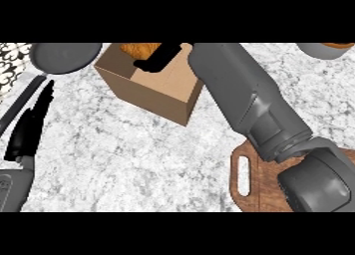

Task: Pick the croissant from the cutting board and place it in the cardboard box

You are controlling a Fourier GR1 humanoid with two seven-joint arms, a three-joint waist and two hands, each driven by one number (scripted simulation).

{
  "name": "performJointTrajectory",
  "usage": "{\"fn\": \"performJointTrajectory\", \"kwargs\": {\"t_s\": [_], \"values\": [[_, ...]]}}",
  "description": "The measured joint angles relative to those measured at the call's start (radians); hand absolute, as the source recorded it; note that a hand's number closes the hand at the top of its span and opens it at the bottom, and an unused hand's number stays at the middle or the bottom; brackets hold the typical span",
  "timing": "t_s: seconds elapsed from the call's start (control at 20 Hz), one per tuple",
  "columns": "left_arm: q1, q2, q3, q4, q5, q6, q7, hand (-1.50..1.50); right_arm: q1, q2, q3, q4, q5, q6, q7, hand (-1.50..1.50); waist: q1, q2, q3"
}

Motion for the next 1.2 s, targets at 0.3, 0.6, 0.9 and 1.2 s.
{"fn": "performJointTrajectory", "kwargs": {"t_s": [0.3, 0.6, 0.9, 1.2], "values": [[-0.027, -0.006, -0.011, -0.001, -0.005, -0.005, 0.005, 0.00, 0.006, 0.003, -0.027, 0.053, -0.036, 0.017, 0.057, -1.50, 0.028, 0.008, 0.000], [-0.037, -0.007, -0.013, 0.002, -0.007, -0.009, 0.009, 0.00, 0.025, 0.004, -0.063, 0.038, -0.078, -0.005, 0.002, -1.50, 0.035, 0.011, 0.001], [-0.034, -0.007, -0.004, 0.016, -0.004, -0.008, 0.004, 0.00, 0.037, 0.002, -0.150, -0.011, -0.169, -0.043, -0.067, -1.50, 0.016, 0.008, 0.003], [-0.018, -0.010, 0.002, 0.018, -0.006, 0.000, 0.000, 0.00, 0.053, -0.034, -0.237, -0.042, -0.257, -0.013, -0.114, -1.50, -0.006, 0.003, 0.003]]}}
